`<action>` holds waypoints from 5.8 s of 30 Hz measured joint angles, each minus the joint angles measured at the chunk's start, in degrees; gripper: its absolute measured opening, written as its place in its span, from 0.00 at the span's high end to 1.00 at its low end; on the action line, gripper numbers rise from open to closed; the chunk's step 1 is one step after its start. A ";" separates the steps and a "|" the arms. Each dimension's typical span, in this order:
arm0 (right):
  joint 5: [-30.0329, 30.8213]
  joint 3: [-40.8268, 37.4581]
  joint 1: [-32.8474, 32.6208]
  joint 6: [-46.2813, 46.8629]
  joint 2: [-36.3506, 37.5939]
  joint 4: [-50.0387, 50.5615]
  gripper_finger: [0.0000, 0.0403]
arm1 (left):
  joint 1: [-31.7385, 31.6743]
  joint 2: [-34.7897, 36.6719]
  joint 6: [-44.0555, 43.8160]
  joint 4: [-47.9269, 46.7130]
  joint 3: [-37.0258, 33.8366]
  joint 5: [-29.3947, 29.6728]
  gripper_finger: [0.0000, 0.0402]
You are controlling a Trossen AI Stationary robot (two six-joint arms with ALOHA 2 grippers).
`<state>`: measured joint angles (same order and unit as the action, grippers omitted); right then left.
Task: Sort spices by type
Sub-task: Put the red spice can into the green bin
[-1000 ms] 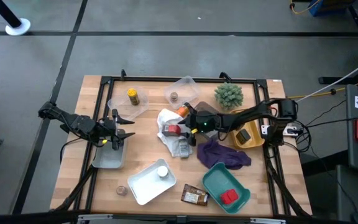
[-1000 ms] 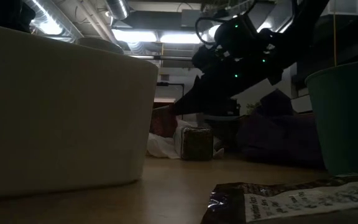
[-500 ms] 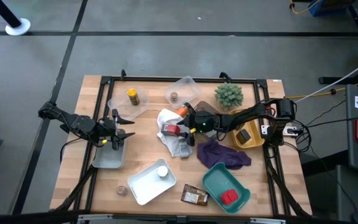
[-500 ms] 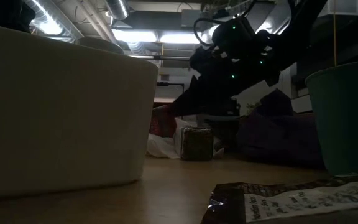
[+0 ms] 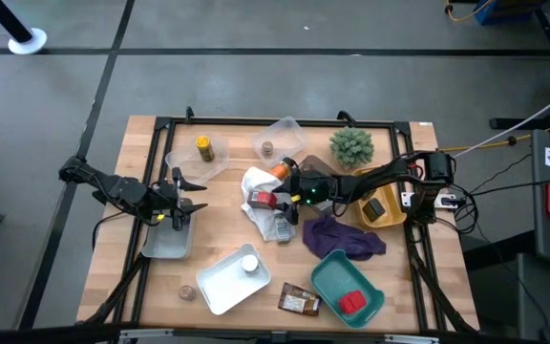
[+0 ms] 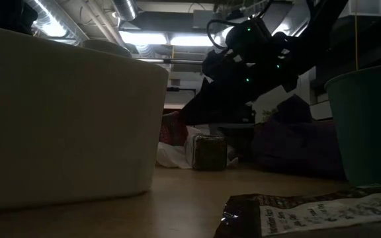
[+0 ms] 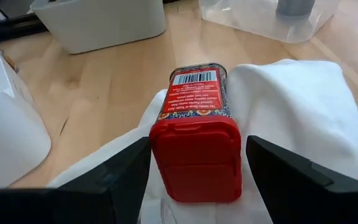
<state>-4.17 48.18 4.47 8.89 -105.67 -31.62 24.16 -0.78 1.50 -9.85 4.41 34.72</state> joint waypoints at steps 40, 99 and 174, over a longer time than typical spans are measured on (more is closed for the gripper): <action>11.21 0.00 -4.09 -5.13 -3.96 -4.96 0.34 | 0.00 -0.02 0.00 0.01 0.02 0.02 0.44; -8.98 2.95 -4.15 23.63 39.56 42.46 0.42 | 0.00 0.00 -1.69 6.75 -0.29 0.00 0.44; 0.11 14.12 -40.41 25.59 17.90 81.00 0.35 | 0.00 -5.07 0.00 22.29 -0.29 0.59 0.44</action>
<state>-4.05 62.30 -35.94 34.48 -87.77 49.39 24.16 -5.85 1.50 12.45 4.12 35.31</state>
